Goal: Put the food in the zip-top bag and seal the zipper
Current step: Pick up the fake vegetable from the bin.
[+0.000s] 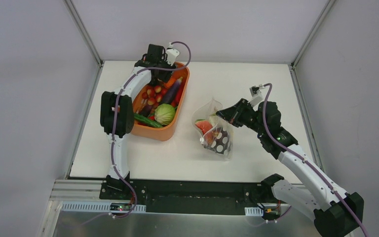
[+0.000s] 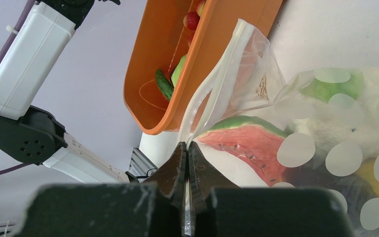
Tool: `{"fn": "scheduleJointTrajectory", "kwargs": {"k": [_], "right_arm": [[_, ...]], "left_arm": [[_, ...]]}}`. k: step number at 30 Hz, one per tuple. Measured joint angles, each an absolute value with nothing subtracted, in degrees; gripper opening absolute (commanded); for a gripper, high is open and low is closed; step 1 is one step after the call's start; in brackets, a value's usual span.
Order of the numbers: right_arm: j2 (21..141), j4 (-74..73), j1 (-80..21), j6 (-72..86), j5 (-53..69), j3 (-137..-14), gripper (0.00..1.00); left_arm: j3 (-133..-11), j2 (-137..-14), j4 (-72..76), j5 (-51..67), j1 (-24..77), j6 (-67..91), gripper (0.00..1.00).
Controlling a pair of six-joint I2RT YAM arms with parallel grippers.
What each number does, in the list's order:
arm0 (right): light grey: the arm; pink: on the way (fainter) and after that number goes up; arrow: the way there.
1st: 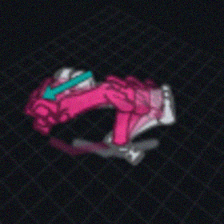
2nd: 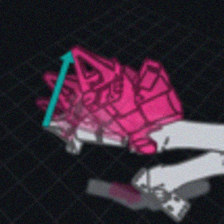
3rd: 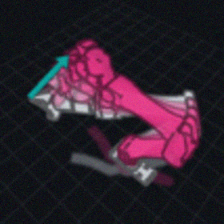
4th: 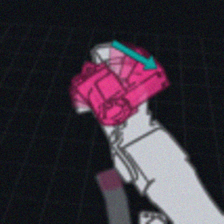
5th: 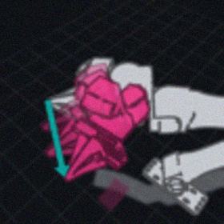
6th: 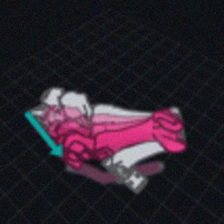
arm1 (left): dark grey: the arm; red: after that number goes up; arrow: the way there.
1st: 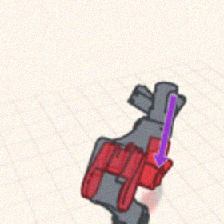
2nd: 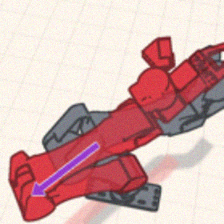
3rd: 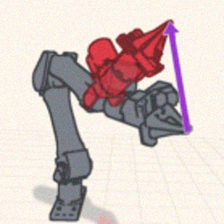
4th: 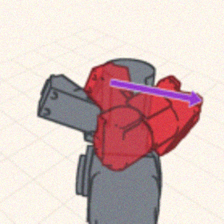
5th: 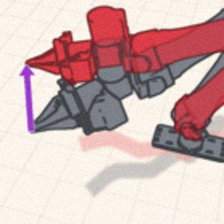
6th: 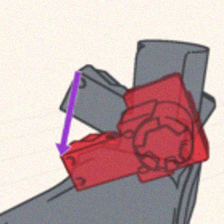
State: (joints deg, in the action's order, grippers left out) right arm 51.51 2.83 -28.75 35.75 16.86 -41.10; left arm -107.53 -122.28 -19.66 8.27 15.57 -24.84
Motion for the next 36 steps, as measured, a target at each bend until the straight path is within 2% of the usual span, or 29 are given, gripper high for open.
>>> {"fn": "scheduleJointTrajectory", "kwargs": {"k": [2,7,15,19,21,26,36], "right_arm": [[51.51,2.83,-28.75,35.75,16.86,-41.10,0.00],[51.51,2.81,-28.75,35.75,16.86,-41.10,0.00],[51.51,2.81,-28.75,35.75,16.91,-41.10,0.00],[51.51,2.81,-28.75,35.75,16.91,-41.10,0.00],[51.51,2.81,-28.75,35.77,16.91,-41.10,0.00],[51.51,2.81,-28.75,35.81,16.91,-41.10,0.00],[49.69,1.69,-28.75,35.97,16.34,-41.10,0.00]], "left_arm": [[-107.53,-122.91,-19.44,8.23,15.27,-24.62,0.56],[-107.53,-123.17,-17.89,6.52,14.98,-24.43,0.45],[-106.85,-123.44,-17.08,4.97,15.00,-23.88,0.19],[-102.30,-122.56,-14.06,4.45,15.00,-23.20,0.04],[-99.33,-121.45,-11.44,4.29,15.00,-22.92,0.00],[-91.00,-113.93,-7.25,3.99,14.98,-20.38,0.00],[-80.53,-91.13,-2.35,2.48,15.27,-12.25,0.00]]}}
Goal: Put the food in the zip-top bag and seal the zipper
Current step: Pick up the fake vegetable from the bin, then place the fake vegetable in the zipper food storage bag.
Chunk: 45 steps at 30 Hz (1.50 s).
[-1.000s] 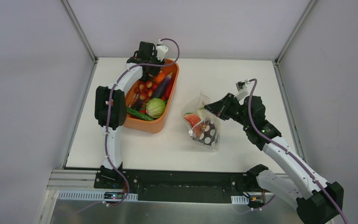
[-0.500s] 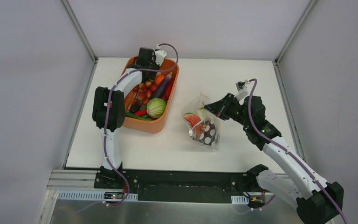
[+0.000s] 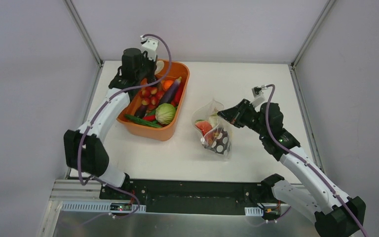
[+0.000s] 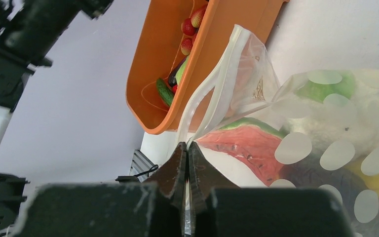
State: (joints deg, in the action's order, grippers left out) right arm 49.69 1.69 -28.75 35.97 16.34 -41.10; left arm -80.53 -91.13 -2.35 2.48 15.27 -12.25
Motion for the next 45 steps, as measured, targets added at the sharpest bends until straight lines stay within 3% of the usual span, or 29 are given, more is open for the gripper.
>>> {"fn": "scheduleJointTrajectory", "kwargs": {"k": [9,17,27,45], "right_arm": [[49.52,1.43,-28.75,36.80,16.10,-41.10,0.00],[49.82,1.52,-28.75,37.41,16.21,-41.10,0.00],[50.33,1.83,-28.75,37.71,17.30,-41.10,0.00],[50.09,1.80,-28.75,37.98,17.32,-41.10,0.00]], "left_arm": [[-63.51,-67.22,-1.58,4.99,23.31,4.75,0.00],[-59.02,-58.54,-2.85,7.22,33.93,21.58,0.00],[-58.41,-65.60,-5.08,8.54,40.03,32.40,0.01],[-66.61,-73.49,-12.43,13.15,45.84,29.43,0.27]]}}
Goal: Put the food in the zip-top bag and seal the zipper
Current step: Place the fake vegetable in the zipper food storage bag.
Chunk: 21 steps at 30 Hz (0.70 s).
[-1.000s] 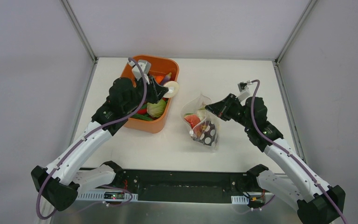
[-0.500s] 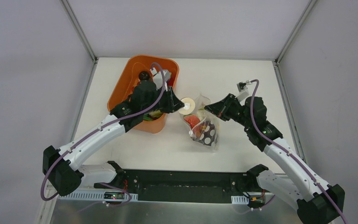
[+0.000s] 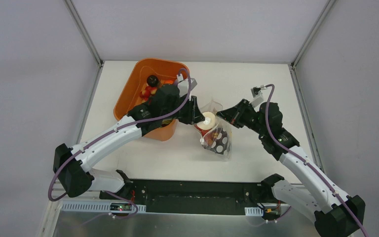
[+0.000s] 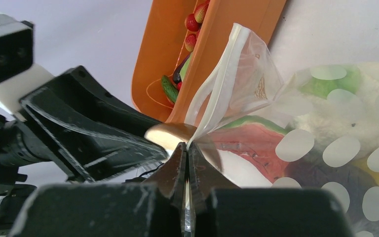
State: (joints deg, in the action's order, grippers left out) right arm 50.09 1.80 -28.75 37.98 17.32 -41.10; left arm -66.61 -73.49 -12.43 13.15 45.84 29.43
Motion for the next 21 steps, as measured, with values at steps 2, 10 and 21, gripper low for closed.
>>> {"fn": "scheduleJointTrajectory", "kwargs": {"k": [2,10,21], "right_arm": [[50.06,1.83,-28.75,38.06,17.34,-41.10,0.01],[49.56,1.83,-28.75,38.11,17.30,-41.10,0.01],[49.56,1.83,-28.75,38.11,17.28,-41.08,0.02]], "left_arm": [[-66.63,-75.05,-12.71,13.02,46.65,29.23,0.30],[-67.18,-78.13,-13.26,12.58,48.47,27.77,0.57],[-67.79,-73.91,-16.12,8.21,48.80,21.67,0.80]]}}
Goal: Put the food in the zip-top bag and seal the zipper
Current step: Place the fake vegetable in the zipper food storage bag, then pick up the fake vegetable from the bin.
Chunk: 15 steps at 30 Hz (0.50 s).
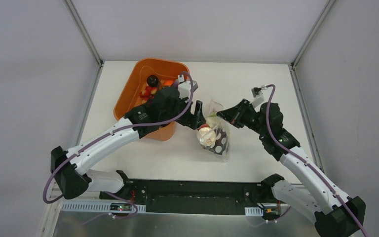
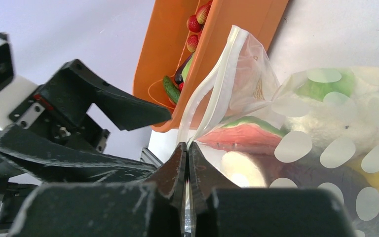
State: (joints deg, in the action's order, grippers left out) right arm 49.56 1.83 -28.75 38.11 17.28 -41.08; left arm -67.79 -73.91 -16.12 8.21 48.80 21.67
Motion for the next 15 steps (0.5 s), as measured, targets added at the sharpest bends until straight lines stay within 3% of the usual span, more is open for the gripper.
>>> {"fn": "scheduleJointTrajectory", "kwargs": {"k": [9,15], "right_arm": [[49.56,1.89,-28.75,38.11,17.28,-40.93,0.02],[49.56,1.91,-28.75,38.11,17.28,-40.84,0.02]], "left_arm": [[-68.95,-68.20,-21.37,-7.94,47.40,13.65,0.92],[-68.73,-68.23,-23.46,-11.16,36.86,13.54,0.93]]}}
